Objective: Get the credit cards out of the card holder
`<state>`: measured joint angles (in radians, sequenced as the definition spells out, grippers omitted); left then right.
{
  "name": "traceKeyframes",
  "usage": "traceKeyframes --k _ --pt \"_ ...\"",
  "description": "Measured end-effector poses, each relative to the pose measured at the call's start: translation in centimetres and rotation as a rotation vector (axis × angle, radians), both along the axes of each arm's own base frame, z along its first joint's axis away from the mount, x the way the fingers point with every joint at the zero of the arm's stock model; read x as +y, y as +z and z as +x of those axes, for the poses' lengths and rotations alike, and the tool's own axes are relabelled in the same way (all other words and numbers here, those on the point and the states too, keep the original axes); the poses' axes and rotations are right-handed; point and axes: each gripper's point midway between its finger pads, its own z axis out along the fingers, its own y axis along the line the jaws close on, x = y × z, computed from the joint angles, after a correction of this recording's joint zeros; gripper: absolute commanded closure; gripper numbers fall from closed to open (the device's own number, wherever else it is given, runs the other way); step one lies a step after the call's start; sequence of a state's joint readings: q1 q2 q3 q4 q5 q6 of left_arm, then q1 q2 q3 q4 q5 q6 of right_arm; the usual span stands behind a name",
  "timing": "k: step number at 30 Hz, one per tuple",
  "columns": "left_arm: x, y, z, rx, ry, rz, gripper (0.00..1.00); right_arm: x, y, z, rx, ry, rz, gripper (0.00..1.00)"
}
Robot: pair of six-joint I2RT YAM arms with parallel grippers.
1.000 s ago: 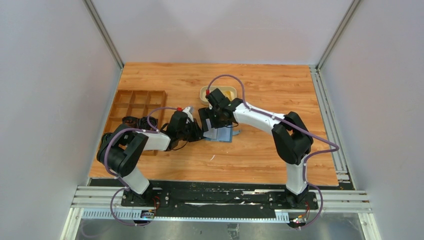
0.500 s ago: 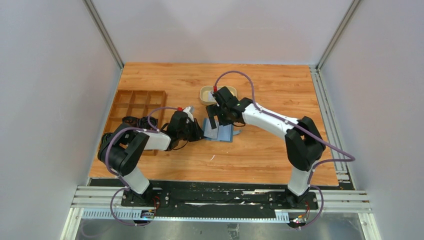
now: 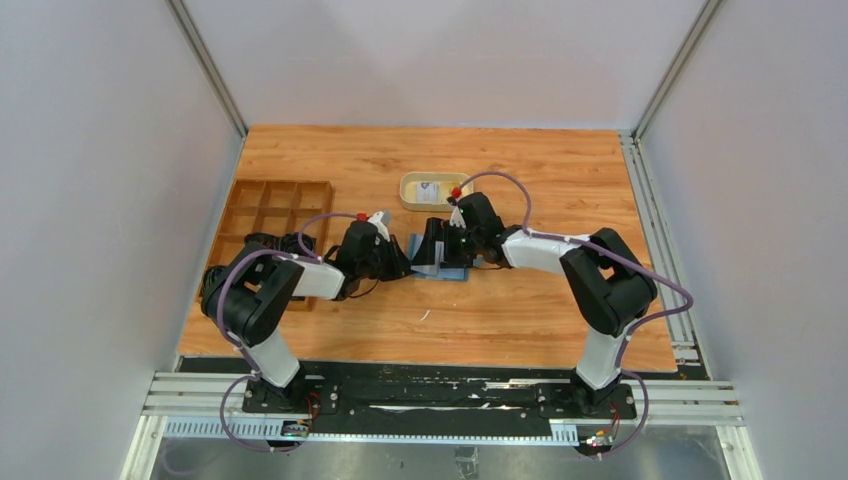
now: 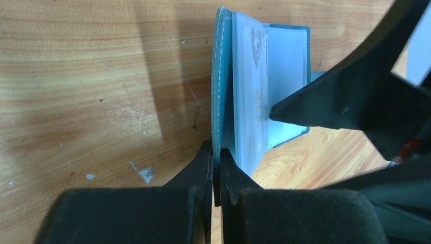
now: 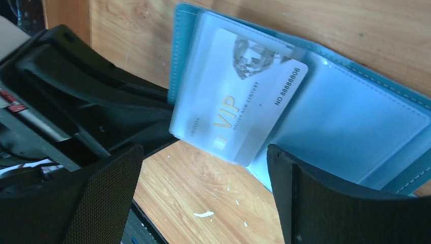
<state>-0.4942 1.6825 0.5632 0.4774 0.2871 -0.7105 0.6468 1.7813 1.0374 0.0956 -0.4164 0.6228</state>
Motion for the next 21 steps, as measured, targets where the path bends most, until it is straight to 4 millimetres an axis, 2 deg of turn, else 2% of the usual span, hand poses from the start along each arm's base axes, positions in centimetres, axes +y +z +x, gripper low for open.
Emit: traceKeyframes --k 2,8,11,21 --pt "-0.1 -0.1 0.2 -0.002 0.000 -0.001 1.00 -0.4 -1.1 -0.1 0.046 -0.026 0.032 0.06" --pt "-0.5 -0.5 0.8 -0.007 0.002 -0.008 1.00 0.1 -0.3 0.8 0.044 -0.052 0.123 0.06" --pt "-0.6 -0.5 1.1 -0.013 0.003 -0.011 1.00 0.3 -0.5 0.9 0.045 -0.057 0.138 0.06" --pt "-0.8 -0.7 1.4 -0.022 0.004 -0.019 1.00 -0.8 -1.2 1.5 0.057 -0.140 0.232 0.06"
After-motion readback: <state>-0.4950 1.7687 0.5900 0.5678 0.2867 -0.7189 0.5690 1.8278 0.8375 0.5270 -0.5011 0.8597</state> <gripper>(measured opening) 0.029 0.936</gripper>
